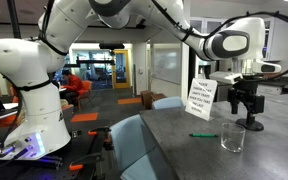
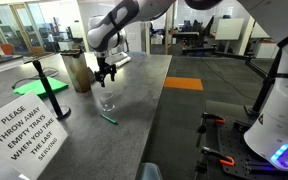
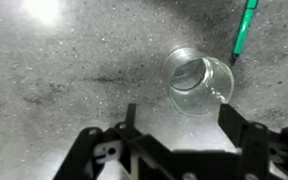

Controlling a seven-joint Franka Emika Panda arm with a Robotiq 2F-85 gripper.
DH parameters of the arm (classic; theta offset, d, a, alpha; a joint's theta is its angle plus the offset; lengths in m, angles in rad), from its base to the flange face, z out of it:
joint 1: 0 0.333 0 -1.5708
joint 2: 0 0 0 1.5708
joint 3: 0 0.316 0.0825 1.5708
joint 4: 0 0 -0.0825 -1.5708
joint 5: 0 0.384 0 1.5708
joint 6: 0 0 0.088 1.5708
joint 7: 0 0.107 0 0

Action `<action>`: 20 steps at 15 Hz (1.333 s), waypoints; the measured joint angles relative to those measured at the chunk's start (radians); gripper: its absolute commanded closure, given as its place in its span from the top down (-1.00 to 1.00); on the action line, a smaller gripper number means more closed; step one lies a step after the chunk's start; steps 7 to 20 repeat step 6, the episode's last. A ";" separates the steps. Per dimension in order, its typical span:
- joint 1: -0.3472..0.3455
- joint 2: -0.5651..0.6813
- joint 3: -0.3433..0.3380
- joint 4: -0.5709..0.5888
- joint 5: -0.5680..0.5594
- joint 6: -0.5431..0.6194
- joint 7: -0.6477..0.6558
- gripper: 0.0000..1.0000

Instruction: Move the glass cup forwards.

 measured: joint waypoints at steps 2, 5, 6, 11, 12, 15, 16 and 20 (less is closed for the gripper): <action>0.006 -0.076 0.007 -0.052 -0.022 -0.040 -0.027 1.00; 0.032 -0.215 0.008 -0.165 -0.070 -0.103 -0.038 1.00; 0.042 -0.266 0.007 -0.207 -0.088 -0.120 -0.038 1.00; 0.042 -0.266 0.007 -0.207 -0.088 -0.120 -0.038 1.00; 0.042 -0.266 0.007 -0.207 -0.088 -0.120 -0.038 1.00; 0.042 -0.266 0.007 -0.207 -0.088 -0.120 -0.038 1.00; 0.042 -0.266 0.007 -0.207 -0.088 -0.120 -0.038 1.00; 0.042 -0.266 0.007 -0.207 -0.088 -0.120 -0.038 1.00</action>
